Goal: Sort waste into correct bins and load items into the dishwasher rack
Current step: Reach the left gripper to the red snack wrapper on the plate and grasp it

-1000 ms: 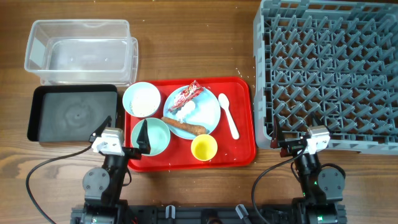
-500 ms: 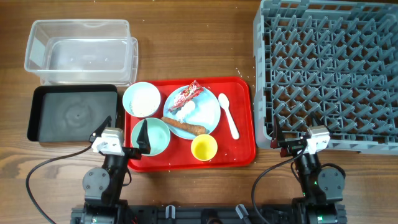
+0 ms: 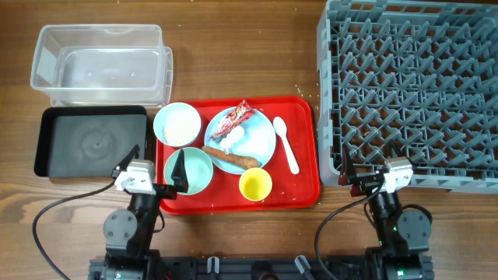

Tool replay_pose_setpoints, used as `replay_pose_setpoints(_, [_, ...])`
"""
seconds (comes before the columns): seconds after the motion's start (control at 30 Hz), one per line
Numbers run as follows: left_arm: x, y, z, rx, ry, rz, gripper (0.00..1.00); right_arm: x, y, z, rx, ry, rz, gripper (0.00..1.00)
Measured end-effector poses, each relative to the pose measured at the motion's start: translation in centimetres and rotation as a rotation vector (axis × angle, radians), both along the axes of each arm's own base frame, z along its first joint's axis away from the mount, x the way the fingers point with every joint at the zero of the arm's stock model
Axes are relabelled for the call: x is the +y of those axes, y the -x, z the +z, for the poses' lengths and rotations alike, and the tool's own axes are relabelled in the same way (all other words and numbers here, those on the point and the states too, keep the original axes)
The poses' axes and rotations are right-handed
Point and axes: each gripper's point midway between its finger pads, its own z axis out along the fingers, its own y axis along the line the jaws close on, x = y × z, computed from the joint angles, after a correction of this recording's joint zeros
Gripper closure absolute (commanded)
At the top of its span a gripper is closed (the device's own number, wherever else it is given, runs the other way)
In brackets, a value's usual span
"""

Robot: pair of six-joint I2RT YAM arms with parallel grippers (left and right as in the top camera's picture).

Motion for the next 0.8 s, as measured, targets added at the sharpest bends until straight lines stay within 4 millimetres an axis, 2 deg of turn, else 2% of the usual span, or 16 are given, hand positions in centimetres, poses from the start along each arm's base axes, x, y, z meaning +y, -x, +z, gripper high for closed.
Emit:
replay_pose_setpoints(0.43, [0.0, 0.0, 0.0, 0.007, 0.005, 0.001, 0.0, 0.0, 0.1, -0.5, 0.031, -0.006, 0.0, 0.0])
replay_pose_setpoints(0.53, [0.0, 0.3, 0.1, 0.037, 0.014, 0.002, 0.0, 0.0, 0.3, 0.8, 0.041, -0.006, 0.0, 0.0])
replay_pose_setpoints(0.67, [0.1, 0.7, 1.3, 0.103, 0.016, 0.004, 0.0, 0.0, 0.4, 3.1, 0.079, -0.003, 0.0, 0.0])
replay_pose_setpoints(0.73, [0.1, 0.6, 2.2, 0.172, 0.029, 0.007, 0.0, 0.0, -0.1, 4.9, 0.124, -0.001, 0.0, 0.0])
replay_pose_setpoints(0.8, [0.0, 0.3, 3.1, 0.233, 0.038, 0.011, 0.0, 0.0, -0.5, 5.4, 0.219, 0.005, -0.001, 0.0])
